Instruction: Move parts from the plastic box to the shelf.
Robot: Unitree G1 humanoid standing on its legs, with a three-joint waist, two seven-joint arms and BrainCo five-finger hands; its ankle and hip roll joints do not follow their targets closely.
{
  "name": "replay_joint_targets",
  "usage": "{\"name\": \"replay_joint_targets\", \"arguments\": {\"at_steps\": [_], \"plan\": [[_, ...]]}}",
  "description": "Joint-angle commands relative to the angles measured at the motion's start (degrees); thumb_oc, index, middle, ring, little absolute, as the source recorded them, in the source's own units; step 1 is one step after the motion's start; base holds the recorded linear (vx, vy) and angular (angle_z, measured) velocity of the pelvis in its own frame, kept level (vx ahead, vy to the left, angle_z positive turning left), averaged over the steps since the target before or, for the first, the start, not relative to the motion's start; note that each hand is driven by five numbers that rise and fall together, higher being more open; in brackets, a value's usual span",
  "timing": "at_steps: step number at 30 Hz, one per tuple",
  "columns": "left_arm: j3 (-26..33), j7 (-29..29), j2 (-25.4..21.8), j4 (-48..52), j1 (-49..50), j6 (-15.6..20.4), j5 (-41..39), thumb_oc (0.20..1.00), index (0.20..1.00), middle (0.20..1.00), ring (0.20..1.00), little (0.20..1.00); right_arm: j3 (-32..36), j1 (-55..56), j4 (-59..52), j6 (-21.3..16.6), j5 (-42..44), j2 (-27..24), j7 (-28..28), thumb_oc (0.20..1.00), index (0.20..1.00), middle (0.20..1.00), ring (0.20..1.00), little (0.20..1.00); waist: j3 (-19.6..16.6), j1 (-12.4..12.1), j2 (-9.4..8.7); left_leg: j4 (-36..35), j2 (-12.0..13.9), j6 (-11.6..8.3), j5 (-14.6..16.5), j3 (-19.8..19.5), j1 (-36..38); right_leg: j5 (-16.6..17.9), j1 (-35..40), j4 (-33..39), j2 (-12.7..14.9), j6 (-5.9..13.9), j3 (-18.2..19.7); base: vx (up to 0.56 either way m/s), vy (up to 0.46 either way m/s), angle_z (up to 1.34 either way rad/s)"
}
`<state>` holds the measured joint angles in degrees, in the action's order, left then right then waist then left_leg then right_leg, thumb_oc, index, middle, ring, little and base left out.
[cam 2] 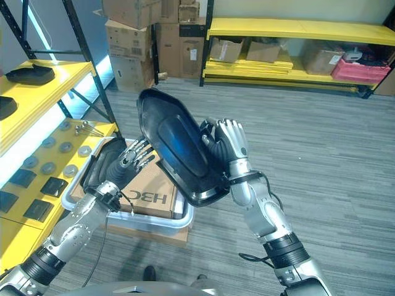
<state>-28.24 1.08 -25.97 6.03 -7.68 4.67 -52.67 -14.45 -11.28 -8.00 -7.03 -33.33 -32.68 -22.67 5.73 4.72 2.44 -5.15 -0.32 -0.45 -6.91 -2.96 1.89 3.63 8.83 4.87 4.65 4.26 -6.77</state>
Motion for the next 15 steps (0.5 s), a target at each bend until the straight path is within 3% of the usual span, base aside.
{"name": "replay_joint_targets", "arguments": {"at_steps": [1,5,11,15], "plan": [[-3.64,-0.72,1.05,-0.11,-8.23,2.00,0.73,1.000,1.000,1.000,1.000,1.000,-4.73,-7.26,-6.13,-4.00,1.53,-0.09,0.03,0.200,0.200,0.200,0.200,0.200,-1.36,-1.34,-1.61,0.15,3.94,-1.69,10.04,4.26,5.38,-6.70,-0.04,0.02,1.11,2.37,-0.34,0.00,0.004,0.04],[-3.21,-3.71,2.14,-1.07,-8.79,2.62,3.47,1.000,1.000,1.000,1.000,1.000,-5.68,-7.96,-7.47,-3.88,1.66,0.45,-0.58,0.200,0.200,0.200,0.200,0.200,-1.35,-1.51,-1.68,0.15,3.86,-1.65,9.98,4.20,5.37,-6.68,-0.01,0.00,1.10,2.32,-0.34,0.00,0.000,0.00],[-1.24,-10.84,5.19,-4.62,-8.67,2.59,15.81,1.000,1.000,1.000,1.000,1.000,-6.93,-8.93,-9.36,-3.50,2.37,1.91,-2.71,0.200,0.200,0.200,0.200,0.200,-1.30,-1.94,-2.04,0.15,3.86,-1.53,9.92,4.02,5.28,-6.67,-0.05,0.10,1.16,2.23,-0.58,0.00,0.000,0.00],[-1.10,-13.04,7.10,-6.10,-8.66,2.53,18.46,1.000,1.000,1.000,1.000,1.000,-7.67,-9.40,-9.77,-3.50,2.97,2.67,-3.67,0.200,0.200,0.200,0.200,0.200,-1.25,-2.02,-2.15,0.15,3.88,-1.48,9.89,3.98,5.24,-6.69,-0.07,0.12,1.20,2.19,-0.64,0.00,0.000,0.00]]}}
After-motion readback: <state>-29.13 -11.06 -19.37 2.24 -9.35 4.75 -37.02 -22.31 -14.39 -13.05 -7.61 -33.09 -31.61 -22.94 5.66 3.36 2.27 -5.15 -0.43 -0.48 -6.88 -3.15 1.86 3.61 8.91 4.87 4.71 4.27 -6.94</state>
